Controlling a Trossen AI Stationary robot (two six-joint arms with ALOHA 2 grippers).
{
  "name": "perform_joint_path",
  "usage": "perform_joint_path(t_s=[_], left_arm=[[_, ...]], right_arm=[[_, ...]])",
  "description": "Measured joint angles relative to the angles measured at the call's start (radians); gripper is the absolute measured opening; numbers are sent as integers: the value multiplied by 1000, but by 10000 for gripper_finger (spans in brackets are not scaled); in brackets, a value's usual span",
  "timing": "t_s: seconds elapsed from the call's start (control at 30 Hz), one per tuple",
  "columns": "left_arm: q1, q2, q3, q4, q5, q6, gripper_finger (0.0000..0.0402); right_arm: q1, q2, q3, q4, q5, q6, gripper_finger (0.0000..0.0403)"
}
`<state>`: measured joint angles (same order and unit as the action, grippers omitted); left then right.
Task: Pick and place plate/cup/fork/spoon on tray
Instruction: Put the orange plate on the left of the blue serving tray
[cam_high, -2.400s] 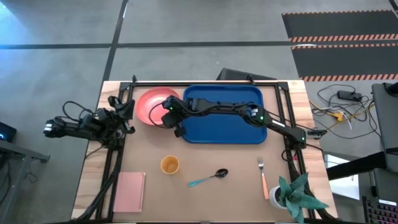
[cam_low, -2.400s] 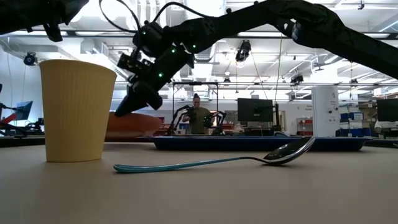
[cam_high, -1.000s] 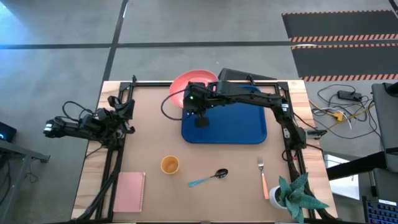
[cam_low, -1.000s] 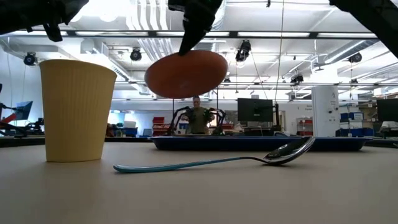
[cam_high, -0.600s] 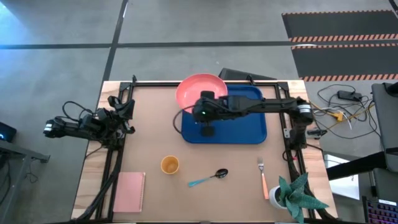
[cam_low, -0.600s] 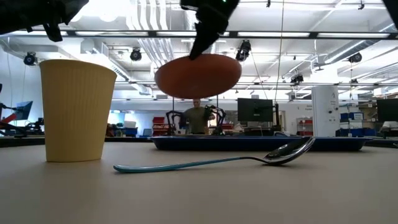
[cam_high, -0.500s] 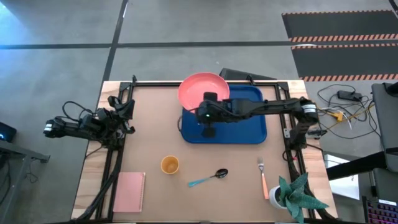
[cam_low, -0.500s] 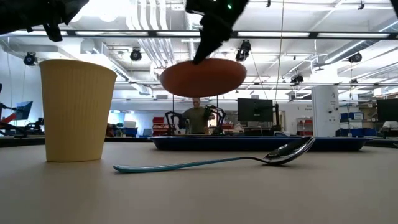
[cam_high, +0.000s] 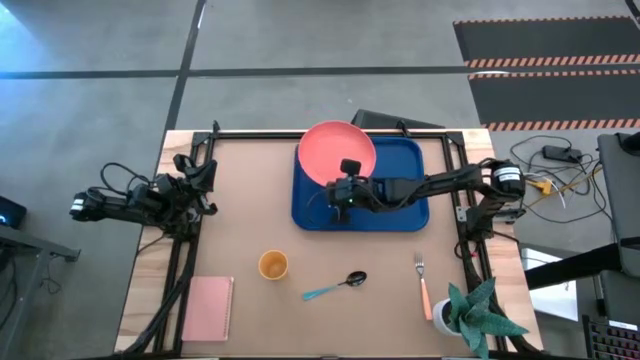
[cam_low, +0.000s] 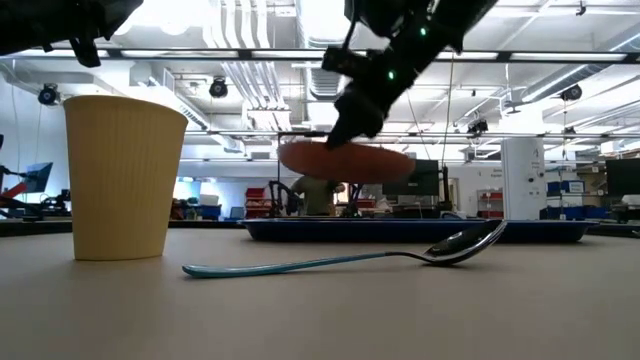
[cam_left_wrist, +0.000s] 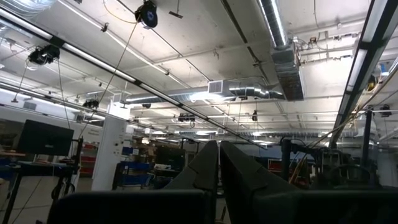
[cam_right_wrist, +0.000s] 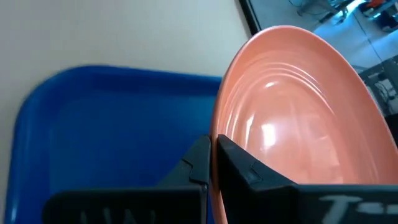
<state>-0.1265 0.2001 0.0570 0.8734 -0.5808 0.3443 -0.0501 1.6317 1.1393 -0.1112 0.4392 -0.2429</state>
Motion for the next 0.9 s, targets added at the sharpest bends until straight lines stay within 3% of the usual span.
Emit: perform_joint_path(t_s=[0.2,0.9], left_arm=[[0,0,0,0,0,2,0],[0,0,-1,0,0,2,0]], right_arm=[[38,19,-65,95,35,2,8],[83,151,-51,95,89,73,8]])
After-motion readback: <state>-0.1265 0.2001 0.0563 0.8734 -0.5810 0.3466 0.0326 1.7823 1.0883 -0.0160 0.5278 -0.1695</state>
